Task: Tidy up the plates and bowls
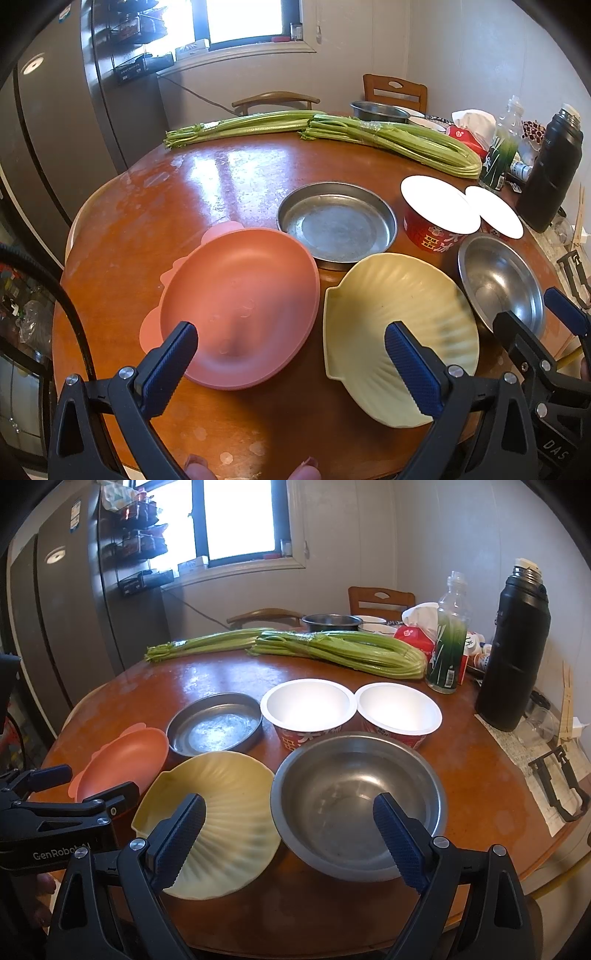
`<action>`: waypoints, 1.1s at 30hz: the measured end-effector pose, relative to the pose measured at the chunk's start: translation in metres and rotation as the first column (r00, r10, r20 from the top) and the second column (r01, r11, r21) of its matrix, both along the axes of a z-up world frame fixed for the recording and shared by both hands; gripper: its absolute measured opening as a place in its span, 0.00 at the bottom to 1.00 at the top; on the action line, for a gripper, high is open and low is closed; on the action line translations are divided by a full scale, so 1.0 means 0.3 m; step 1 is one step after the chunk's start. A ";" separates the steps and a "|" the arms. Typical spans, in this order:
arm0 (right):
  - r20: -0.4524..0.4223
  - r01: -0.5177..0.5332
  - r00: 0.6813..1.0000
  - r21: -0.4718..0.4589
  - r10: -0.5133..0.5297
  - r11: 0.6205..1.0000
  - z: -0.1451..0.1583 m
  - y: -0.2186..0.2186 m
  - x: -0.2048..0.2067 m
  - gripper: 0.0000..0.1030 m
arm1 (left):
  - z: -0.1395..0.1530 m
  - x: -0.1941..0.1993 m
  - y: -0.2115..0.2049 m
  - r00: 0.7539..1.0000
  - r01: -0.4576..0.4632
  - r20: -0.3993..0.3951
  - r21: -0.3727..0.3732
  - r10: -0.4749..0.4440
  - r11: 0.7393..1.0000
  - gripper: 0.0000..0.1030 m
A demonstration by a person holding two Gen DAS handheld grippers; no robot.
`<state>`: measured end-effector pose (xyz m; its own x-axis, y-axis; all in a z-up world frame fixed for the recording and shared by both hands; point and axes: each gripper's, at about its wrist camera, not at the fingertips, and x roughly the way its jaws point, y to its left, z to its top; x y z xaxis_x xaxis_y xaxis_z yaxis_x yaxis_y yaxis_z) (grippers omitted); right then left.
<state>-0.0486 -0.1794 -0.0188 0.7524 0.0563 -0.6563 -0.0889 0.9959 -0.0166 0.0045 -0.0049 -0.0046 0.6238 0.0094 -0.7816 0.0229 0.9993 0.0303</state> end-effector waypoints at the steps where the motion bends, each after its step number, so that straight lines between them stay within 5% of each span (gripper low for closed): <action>1: -0.001 0.001 1.000 -0.001 -0.001 1.000 0.000 0.000 0.000 0.90 | 0.000 -0.005 -0.001 1.000 0.000 0.000 0.001 0.000 1.000 0.99; 33: -0.008 0.007 1.000 -0.017 -0.007 1.000 -0.006 -0.002 0.013 0.90 | 0.011 -0.005 -0.002 1.000 0.000 0.007 -0.006 0.000 1.000 0.99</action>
